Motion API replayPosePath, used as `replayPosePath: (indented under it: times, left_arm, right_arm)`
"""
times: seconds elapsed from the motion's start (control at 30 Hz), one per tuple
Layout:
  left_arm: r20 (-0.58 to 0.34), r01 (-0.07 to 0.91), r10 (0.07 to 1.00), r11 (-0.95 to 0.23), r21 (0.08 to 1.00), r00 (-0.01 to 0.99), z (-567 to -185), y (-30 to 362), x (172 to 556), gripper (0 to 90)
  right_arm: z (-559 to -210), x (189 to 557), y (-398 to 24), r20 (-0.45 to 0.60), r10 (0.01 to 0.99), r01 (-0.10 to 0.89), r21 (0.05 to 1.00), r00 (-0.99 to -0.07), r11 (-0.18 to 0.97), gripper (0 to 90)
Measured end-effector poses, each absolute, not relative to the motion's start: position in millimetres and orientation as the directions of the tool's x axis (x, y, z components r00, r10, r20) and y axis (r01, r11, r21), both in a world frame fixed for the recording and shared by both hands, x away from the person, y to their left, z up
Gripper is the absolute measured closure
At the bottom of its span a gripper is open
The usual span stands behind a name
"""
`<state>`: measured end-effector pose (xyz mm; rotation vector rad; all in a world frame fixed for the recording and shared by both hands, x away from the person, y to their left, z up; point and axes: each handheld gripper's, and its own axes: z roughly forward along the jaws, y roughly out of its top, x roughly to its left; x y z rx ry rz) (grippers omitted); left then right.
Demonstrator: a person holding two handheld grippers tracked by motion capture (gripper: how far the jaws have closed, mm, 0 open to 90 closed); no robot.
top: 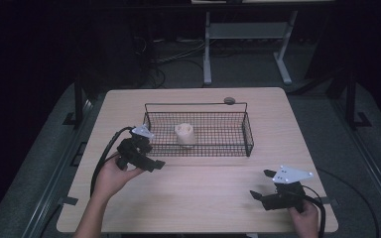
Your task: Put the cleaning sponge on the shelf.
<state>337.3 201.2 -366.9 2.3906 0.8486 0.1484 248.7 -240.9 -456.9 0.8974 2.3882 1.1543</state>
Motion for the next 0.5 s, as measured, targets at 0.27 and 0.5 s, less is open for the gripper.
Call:
replayPosePath:
  times: [0.27,0.5]
  left_arm:
    - [-0.083,0.533,0.607,-0.614,0.582,0.79,-367,209,324,21.0]
    - [-0.086,0.533,0.611,-0.602,0.595,0.787,-370,216,312,21.1]
  right_arm:
    - [-457,249,-240,-0.027,0.671,0.397,0.788,-0.741,0.47,13.5]
    - [-458,249,-241,-0.031,0.674,0.4,0.785,-0.738,0.474,13.4]
